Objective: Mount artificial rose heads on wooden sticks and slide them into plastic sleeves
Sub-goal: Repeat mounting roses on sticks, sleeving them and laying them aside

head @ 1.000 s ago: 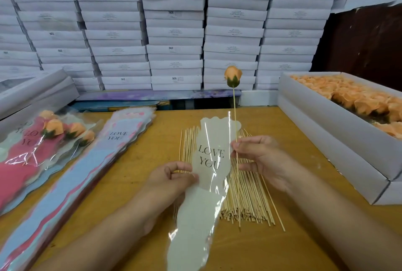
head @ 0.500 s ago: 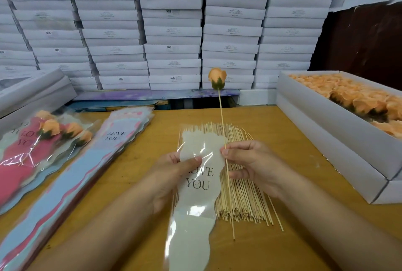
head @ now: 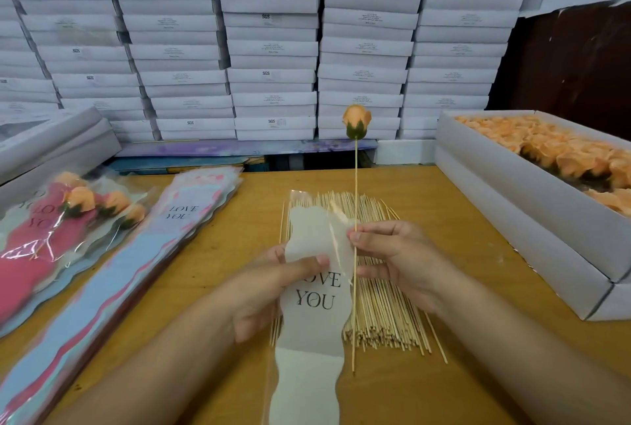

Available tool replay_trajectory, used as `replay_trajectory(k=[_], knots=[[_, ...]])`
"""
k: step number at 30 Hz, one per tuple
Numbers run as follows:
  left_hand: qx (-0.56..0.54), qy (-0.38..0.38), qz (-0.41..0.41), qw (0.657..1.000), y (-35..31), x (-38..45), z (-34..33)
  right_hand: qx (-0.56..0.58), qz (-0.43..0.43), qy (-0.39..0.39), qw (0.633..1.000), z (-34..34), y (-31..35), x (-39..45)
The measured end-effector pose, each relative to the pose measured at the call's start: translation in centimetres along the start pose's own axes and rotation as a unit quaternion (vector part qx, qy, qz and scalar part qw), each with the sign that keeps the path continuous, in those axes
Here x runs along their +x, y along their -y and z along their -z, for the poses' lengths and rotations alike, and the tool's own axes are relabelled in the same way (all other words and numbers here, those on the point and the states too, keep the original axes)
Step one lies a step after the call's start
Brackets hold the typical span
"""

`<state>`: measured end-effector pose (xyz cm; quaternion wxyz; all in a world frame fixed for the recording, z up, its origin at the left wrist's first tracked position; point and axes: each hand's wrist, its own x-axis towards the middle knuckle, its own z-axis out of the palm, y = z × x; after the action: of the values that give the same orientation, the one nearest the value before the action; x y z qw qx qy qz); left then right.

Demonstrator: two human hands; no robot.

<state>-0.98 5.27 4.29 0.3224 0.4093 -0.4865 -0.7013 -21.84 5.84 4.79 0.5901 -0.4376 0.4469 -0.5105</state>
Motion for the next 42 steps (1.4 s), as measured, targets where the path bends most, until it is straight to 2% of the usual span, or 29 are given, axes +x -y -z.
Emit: replay_trajectory(k=[2,9,30,37,42], knots=[[0.004,0.009,0.0,1.0,0.3,-0.1,-0.1,0.009,0.002,-0.005,1.0,0.0,0.0,0.0],[0.02,-0.029,0.005,0.999,0.6,0.1,-0.5,-0.015,0.001,-0.018,1.0,0.2,-0.2,0.1],[-0.014,-0.111,0.01,0.994,0.6,0.5,0.0,-0.031,-0.002,0.0,1.0,1.1,0.1,0.5],[-0.015,-0.09,0.036,0.995,0.3,0.5,0.2,-0.02,-0.01,-0.014,1.0,1.0,0.3,0.3],[-0.029,-0.081,0.021,0.996,0.3,0.5,0.1,-0.018,-0.015,-0.022,0.999,0.7,0.6,0.1]])
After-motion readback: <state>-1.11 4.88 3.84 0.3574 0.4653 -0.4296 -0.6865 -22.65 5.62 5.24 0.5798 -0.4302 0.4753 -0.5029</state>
